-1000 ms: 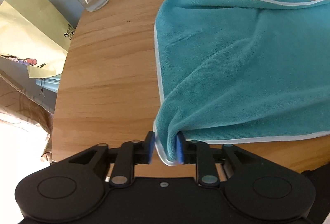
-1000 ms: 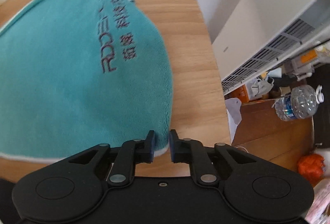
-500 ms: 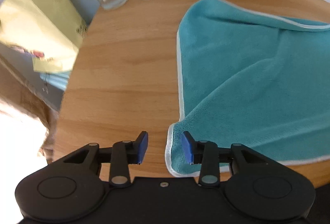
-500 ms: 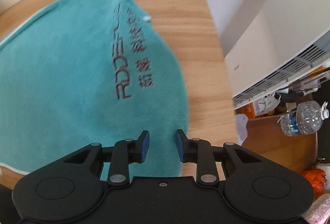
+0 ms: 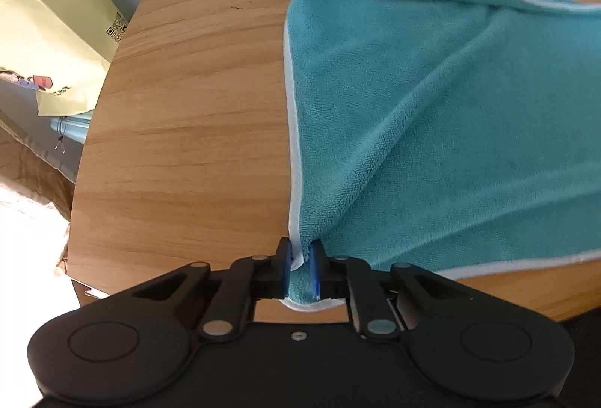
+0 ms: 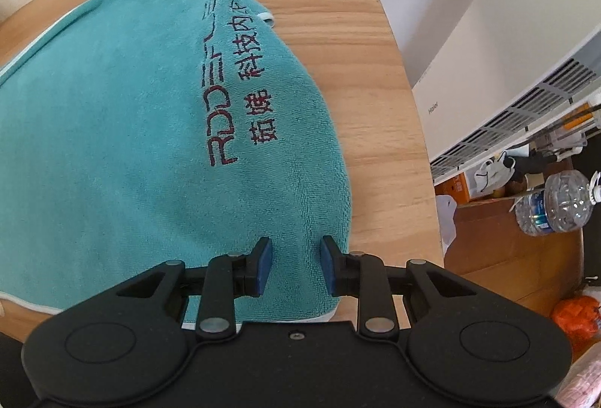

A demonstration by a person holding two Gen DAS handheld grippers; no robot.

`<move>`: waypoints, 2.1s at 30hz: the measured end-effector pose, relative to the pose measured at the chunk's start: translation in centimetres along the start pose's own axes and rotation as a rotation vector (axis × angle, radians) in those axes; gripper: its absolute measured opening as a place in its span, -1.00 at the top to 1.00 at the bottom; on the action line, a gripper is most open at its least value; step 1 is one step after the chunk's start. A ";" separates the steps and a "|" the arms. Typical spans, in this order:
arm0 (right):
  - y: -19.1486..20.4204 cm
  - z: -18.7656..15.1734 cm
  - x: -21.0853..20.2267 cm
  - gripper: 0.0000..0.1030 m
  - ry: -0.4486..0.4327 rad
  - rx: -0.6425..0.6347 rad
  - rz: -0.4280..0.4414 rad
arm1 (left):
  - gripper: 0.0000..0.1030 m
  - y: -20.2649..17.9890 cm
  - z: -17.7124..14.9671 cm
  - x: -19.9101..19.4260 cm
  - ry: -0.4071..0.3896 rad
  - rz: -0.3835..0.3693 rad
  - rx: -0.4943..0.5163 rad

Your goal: Fold towel

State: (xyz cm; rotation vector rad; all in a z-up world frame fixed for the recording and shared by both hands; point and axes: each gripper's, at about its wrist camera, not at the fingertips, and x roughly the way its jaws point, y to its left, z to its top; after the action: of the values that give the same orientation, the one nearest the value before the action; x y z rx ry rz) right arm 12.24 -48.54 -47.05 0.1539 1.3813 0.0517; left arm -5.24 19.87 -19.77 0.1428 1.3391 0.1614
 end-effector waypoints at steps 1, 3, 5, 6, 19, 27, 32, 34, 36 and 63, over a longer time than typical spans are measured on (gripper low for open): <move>0.0 0.1 -0.1 0.39 0.002 -0.003 -0.003 | 0.63 0.5 0.5 -0.2 -0.011 -0.006 -0.017; -0.2 0.4 -0.6 0.39 -0.017 0.020 0.009 | 0.37 1.2 1.2 -0.8 -0.048 -0.020 -0.038; -0.3 0.7 -1.0 0.39 -0.035 0.042 0.025 | 0.27 1.9 2.4 -1.3 -0.094 -0.034 -0.058; -0.2 1.0 -1.3 0.39 -0.049 0.063 0.038 | 0.27 2.2 3.0 -1.4 -0.114 -0.034 -0.065; 3.3 6.5 -3.2 0.39 -0.183 0.104 0.110 | 0.27 -2.8 13.8 2.1 -0.350 0.015 0.185; 3.2 6.0 -2.7 0.39 -0.149 0.183 0.143 | 0.48 -3.8 15.7 4.5 -0.351 -0.032 0.329; 2.7 5.6 -2.7 0.39 -0.134 0.227 0.137 | 0.84 -4.0 15.8 4.9 -0.361 -0.073 0.397; 2.6 5.5 -2.6 0.39 -0.128 0.238 0.134 | 0.87 -4.4 15.6 4.9 -0.381 -0.038 0.425; 2.6 5.5 -2.5 0.39 -0.129 0.241 0.133 | 0.88 -4.4 15.6 4.6 -0.409 -0.004 0.423; 5.0 3.9 0.2 0.41 -0.050 0.149 0.054 | 0.07 -6.1 13.7 5.6 -0.438 0.305 0.297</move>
State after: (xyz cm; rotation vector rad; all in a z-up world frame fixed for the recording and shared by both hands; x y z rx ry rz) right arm 16.35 -43.88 -45.82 0.3151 1.3311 -0.0106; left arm 9.60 14.84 -23.23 0.6012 0.8907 0.1748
